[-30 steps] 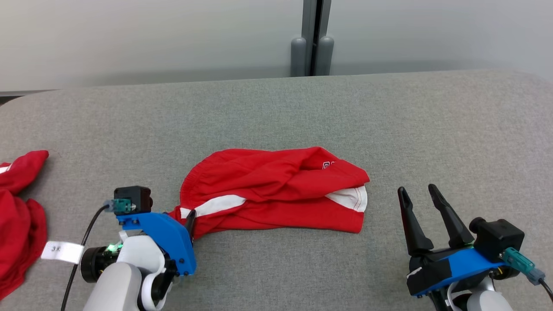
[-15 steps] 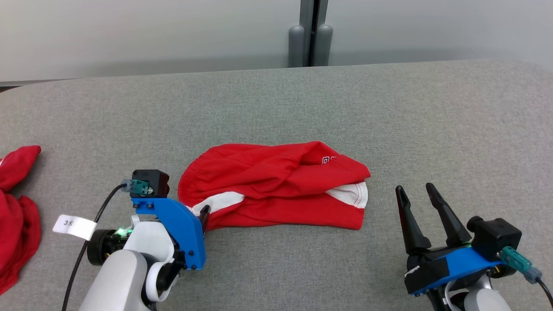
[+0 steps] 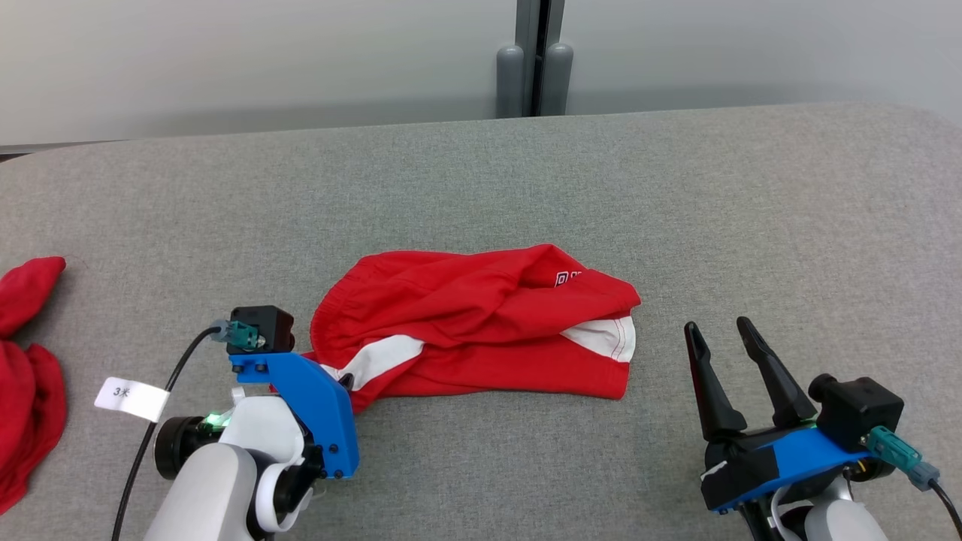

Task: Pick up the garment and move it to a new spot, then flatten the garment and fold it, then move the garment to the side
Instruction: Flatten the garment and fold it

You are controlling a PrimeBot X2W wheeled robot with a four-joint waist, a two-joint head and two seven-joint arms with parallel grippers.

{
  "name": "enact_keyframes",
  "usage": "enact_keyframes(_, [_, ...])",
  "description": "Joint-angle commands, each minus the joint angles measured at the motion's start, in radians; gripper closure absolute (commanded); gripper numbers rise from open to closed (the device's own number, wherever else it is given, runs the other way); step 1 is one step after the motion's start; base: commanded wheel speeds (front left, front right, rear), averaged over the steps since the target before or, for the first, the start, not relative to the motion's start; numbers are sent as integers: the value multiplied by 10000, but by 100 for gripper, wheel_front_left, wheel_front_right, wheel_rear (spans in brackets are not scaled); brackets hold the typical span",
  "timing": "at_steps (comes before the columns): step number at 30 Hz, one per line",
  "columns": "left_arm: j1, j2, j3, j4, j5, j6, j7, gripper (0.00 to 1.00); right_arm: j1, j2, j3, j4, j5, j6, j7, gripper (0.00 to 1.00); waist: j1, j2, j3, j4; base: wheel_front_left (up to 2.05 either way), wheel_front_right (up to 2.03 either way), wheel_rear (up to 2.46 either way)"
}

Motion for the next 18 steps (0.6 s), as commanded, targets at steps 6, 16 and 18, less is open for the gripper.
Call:
enact_keyframes(6, [-65, -57, -56, 107, -99, -161, -359, 94, -17, -33, -64, -93, -62, 5, 61, 0, -1, 0, 11, 49, 0, 0, 0])
enact_keyframes(16, [647, -377, 533, -126, -296, 60, -2430, 100, -236, -34, 275, 65, 189, 5, 540, 0, -1, 0, 173, 108, 0, 0, 0])
enact_keyframes(18, [964, -481, 676, -324, -459, 57, -2878, 100, -321, -34, 296, 260, 316, 5, 843, 0, -1, 0, 251, 149, 0, 0, 0])
